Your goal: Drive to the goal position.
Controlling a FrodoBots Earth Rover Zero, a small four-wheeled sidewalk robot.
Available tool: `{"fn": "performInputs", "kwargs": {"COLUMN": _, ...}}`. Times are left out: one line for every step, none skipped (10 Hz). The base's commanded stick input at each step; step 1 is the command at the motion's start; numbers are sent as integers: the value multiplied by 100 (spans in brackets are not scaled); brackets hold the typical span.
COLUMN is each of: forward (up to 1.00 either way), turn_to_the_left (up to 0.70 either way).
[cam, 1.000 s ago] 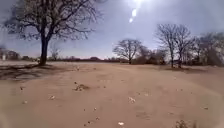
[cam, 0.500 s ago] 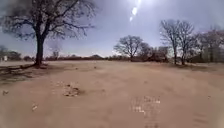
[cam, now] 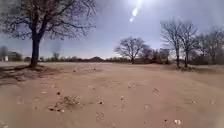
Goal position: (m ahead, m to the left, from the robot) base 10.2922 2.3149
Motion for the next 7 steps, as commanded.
{"fn": "performInputs", "kwargs": {"forward": 100, "turn_to_the_left": 0}}
{"fn": "performInputs", "kwargs": {"forward": 100, "turn_to_the_left": 0}}
{"fn": "performInputs", "kwargs": {"forward": 100, "turn_to_the_left": 0}}
{"fn": "performInputs", "kwargs": {"forward": 100, "turn_to_the_left": 0}}
{"fn": "performInputs", "kwargs": {"forward": 100, "turn_to_the_left": 0}}
{"fn": "performInputs", "kwargs": {"forward": 100, "turn_to_the_left": 0}}
{"fn": "performInputs", "kwargs": {"forward": 100, "turn_to_the_left": 0}}
